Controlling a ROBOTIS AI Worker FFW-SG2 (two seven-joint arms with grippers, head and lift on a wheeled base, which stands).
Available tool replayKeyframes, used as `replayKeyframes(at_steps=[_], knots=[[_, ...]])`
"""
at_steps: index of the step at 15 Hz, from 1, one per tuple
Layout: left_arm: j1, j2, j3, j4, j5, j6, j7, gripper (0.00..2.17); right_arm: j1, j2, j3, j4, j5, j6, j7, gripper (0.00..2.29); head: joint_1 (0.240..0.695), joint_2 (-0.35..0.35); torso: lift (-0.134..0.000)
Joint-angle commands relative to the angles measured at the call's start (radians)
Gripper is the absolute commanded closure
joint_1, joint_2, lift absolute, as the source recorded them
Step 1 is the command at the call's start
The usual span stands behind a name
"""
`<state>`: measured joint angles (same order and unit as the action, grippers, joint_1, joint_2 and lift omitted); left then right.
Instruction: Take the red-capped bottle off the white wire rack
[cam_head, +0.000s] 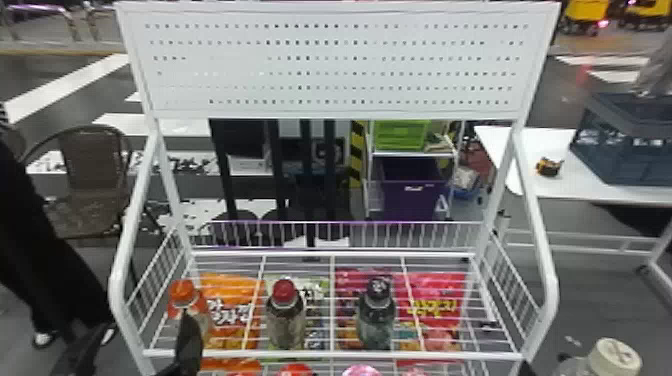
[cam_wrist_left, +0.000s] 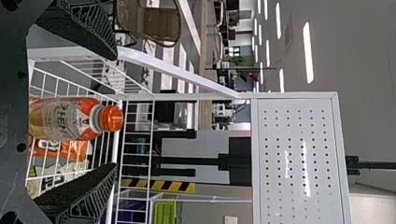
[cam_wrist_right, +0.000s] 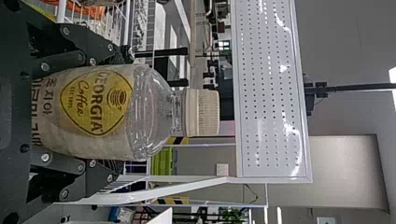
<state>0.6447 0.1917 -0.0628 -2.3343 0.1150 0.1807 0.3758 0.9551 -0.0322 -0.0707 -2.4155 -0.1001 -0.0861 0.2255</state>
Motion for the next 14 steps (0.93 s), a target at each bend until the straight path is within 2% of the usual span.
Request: replayKeyframes(at_steps=[1,9,12,14], knots=[[0.001,0.0,0.0,0.0,0.0,0.0,0.0,0.08,0.004,0.0,-0.001,-0.001,-0.001,-0.007,0.0,1.43,0.499,0.0,0.0],[0.01,0.002,-0.012,0.001,-0.015,-0.003,0.002,0.08,0.019,0.0,-0.001,-0.005,-0.003,-0.034,0.0,1.43,0.499,0.0,0.0],[0.018,0.008,-0.06,0.055,-0.023,-0.062,-0.005,0.08,0.027,0.0,-0.001,0.003,-0.003,-0.062,0.0,1.43,0.499,0.0,0.0],[0.01,0.014,-0.115,0.161,-0.023,-0.2,-0.009,0.08,0.03,0.0,-0.001,0.003,-0.003,-0.065,0.0,1.43,0.499,0.0,0.0]])
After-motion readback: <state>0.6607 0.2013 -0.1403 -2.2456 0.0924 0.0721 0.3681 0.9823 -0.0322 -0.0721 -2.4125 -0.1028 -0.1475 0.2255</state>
